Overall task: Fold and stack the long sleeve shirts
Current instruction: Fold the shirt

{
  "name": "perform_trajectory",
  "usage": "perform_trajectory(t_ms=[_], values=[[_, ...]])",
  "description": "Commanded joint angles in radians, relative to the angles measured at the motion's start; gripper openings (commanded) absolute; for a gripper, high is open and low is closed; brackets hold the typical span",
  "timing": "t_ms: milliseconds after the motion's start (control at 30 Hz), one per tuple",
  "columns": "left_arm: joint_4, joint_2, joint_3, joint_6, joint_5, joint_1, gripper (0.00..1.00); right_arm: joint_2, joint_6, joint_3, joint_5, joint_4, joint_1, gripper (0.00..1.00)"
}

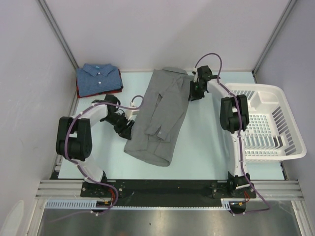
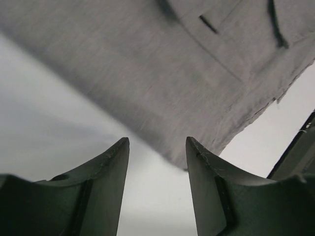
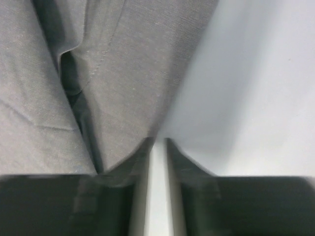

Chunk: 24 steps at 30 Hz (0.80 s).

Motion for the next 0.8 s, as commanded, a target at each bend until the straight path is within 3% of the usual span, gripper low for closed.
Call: perform_trajectory(t_ms=[0,100,400,500,633,733,767], values=[[0.024,0.025,-0.028,-0.051,0.094,-0.047,0.54,-0.048,-0.056,-0.034,0.023,-0.047,-0.017,0.35],[0.025,0.060,-0.049,-0.079,0.096,-0.084,0.49,-0.101,-0.071,-0.066,-0.008,-0.035,-0.017,0.40],[0.042,0.073,-0.137,-0.154,0.087,-0.215,0.15,-0.270,-0.153,-0.151,-0.098,-0.053,-0.019,0.49],[0.062,0.071,-0.134,-0.189,0.088,-0.276,0.11,-0.347,-0.200,-0.232,-0.120,-0.046,-0.022,0.50],[0.085,0.070,-0.126,-0.226,0.116,-0.374,0.11,-0.434,-0.288,-0.309,-0.167,-0.067,-0.034,0.52],[0.087,0.004,-0.121,-0.203,0.130,-0.361,0.23,-0.554,-0.380,-0.433,-0.241,-0.035,-0.034,0.55],[0.085,-0.077,-0.121,-0.182,0.120,-0.347,0.36,-0.593,-0.404,-0.480,-0.303,-0.012,-0.033,0.57]])
